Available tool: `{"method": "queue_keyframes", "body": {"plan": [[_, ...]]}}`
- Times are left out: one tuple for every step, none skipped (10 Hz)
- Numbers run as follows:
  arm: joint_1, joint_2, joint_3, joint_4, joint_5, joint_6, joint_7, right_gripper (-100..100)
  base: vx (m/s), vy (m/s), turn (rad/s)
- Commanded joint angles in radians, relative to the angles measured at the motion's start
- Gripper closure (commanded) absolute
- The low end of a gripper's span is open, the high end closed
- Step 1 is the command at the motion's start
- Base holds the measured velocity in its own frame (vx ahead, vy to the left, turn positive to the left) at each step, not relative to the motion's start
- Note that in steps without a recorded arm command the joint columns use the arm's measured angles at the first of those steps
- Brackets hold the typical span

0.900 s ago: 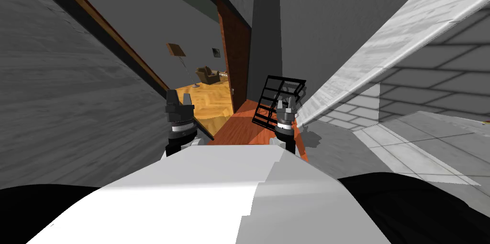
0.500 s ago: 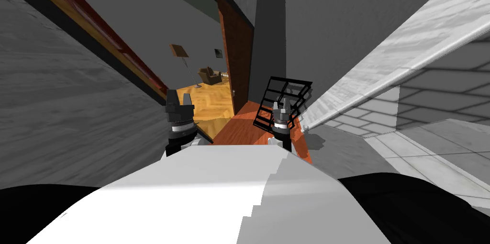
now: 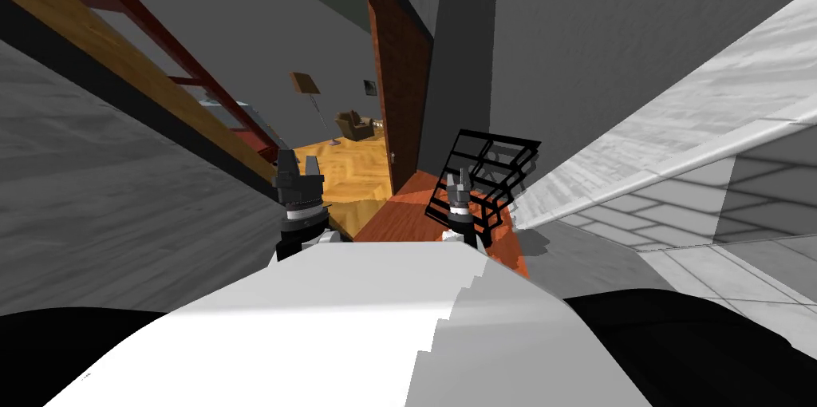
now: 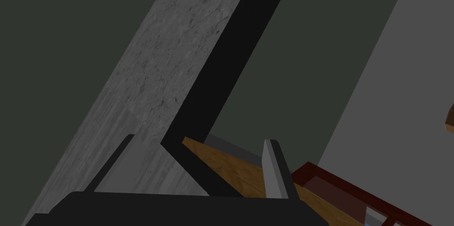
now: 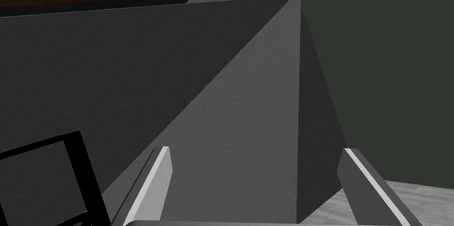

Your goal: Push the door open

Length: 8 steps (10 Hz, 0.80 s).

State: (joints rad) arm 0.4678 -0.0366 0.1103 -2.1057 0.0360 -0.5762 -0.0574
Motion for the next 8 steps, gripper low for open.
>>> {"method": "queue_keyframes", "body": {"plan": [[-0.006, -0.006, 0.012, 0.028, 0.001, -0.007, 0.000, -100, 0.160, -0.037, 0.053], [-0.014, -0.012, 0.022, 0.053, 0.002, -0.010, -0.001, -100, 0.134, -0.037, 0.096], [-0.018, -0.015, 0.027, 0.066, 0.003, -0.012, -0.001, -100, 0.127, -0.015, 0.073], [-0.026, -0.021, 0.038, 0.093, 0.004, -0.016, -0.001, -100, 0.139, -0.006, 0.085], [-0.034, -0.026, 0.049, 0.120, 0.005, -0.020, -0.002, -100, 0.166, -0.035, 0.120], [-0.038, -0.029, 0.054, 0.134, 0.005, -0.022, -0.002, -100, 0.143, -0.041, 0.079], [-0.047, -0.034, 0.066, 0.164, 0.006, -0.026, -0.003, -100, 0.164, -0.040, 0.101], [-0.052, -0.036, 0.072, 0.178, 0.006, -0.028, -0.003, -100, 0.156, -0.036, 0.100]]}}
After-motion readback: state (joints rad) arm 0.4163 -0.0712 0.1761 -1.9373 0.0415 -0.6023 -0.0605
